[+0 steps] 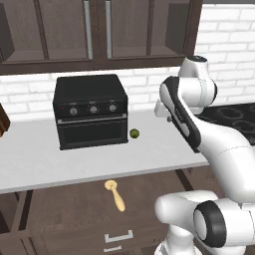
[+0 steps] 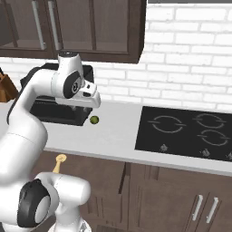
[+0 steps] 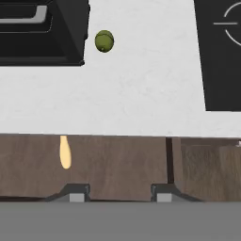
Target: Pick the pizza cutter from the drawer and place it on the counter.
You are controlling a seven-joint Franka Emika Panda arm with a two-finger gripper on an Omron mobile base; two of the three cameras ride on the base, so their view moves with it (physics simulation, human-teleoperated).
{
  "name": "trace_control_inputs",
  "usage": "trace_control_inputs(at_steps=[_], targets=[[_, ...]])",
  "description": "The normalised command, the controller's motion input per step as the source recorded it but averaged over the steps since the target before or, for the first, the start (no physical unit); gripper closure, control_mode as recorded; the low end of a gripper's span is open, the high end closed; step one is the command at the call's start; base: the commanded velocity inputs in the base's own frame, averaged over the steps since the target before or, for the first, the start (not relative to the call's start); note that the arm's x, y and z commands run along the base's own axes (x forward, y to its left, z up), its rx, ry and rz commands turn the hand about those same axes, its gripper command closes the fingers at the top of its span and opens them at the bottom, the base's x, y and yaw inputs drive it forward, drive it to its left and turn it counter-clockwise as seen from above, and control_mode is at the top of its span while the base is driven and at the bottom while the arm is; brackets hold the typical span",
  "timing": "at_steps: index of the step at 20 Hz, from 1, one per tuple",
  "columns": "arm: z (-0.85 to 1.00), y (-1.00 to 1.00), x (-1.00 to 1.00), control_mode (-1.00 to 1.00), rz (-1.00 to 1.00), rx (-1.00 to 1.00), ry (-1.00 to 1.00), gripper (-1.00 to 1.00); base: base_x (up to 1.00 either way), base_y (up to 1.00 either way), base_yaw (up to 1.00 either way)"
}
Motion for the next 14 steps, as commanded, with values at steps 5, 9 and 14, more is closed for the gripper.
trace_control_inputs(at_steps=[5,9,14], targets=[[-0.03,0.00,-0.33,-1.00,0.00,0.00,-0.01,-1.00,0.00,0.00,0.00],[-0.05,-0.06,-0.85,-1.00,0.00,0.00,-0.04,-1.00,0.00,0.00,0.00],[-0.06,0.00,-0.45,-1.00,0.00,0.00,0.00,-1.00,0.00,0.00,0.00]])
